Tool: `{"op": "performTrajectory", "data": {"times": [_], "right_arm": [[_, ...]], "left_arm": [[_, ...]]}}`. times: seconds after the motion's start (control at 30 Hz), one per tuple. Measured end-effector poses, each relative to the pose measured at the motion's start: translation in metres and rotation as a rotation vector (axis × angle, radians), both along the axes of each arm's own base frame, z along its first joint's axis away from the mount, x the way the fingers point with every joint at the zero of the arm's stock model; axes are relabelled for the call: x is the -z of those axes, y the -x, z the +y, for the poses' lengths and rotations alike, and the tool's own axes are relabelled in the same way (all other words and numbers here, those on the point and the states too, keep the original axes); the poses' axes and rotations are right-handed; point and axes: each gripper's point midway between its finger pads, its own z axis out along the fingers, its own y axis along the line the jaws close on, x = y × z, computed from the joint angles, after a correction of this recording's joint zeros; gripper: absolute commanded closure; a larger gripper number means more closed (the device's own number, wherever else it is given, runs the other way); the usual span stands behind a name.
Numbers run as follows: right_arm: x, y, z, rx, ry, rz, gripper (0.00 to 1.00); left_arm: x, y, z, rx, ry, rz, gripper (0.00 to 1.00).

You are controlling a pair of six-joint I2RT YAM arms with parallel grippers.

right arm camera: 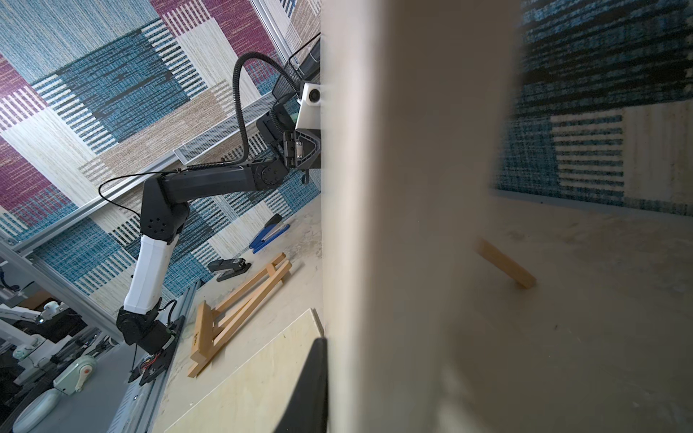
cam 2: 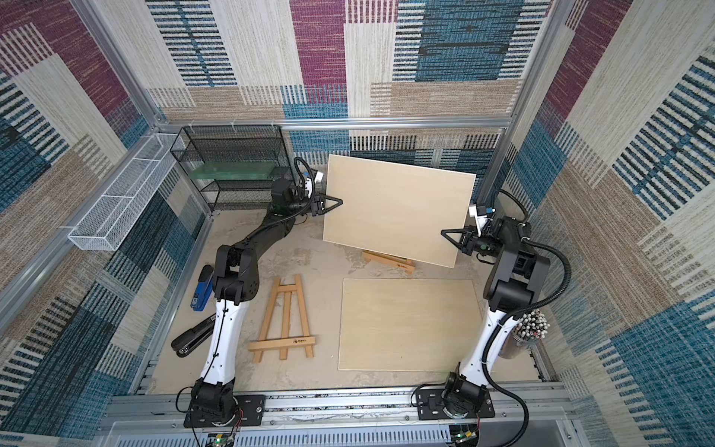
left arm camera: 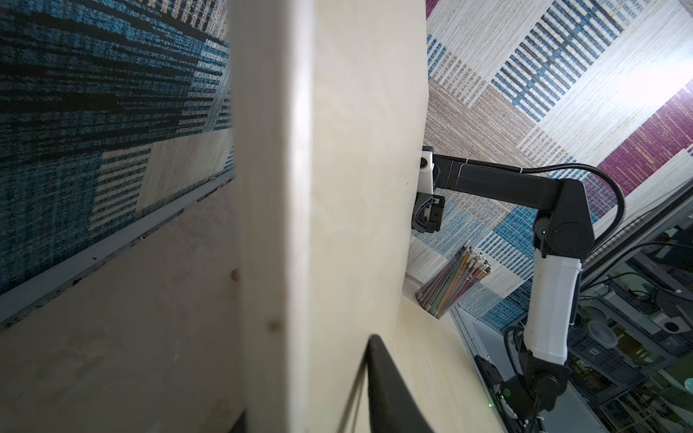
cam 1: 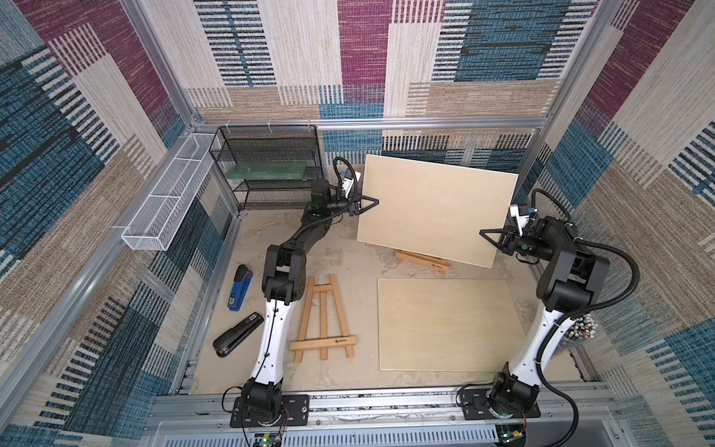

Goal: Disassemble the easel
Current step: Pick up the drawing board from the easel.

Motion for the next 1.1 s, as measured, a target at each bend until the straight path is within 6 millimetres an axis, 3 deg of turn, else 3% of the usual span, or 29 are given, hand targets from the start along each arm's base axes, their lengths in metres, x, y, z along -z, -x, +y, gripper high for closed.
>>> {"op": "performTrajectory", "data": {"times": [0.2, 0.47, 0.8, 1.1], "right_arm": [[-0.012, 0.024, 0.007, 0.011, -0.008, 0.013, 1.00], [-0.030, 0.054, 0.019, 0.023, -0.042, 0.068, 0.99], [-0.040, 0.082, 0.024, 0.049, -0.119, 0.215, 1.00], [-0.029, 0.111, 0.038, 0.055, -0.209, 0.385, 1.00]], "left_arm": [[-0.010, 0.014, 0.003, 0.025, -0.001, 0.006, 1.00], [-0.051, 0.046, 0.014, 0.020, 0.014, 0.033, 1.00], [-0.056, 0.086, 0.028, -0.009, 0.005, 0.178, 1.00], [-0.050, 0.134, 0.046, -0.085, -0.069, 0.343, 1.00]]}}
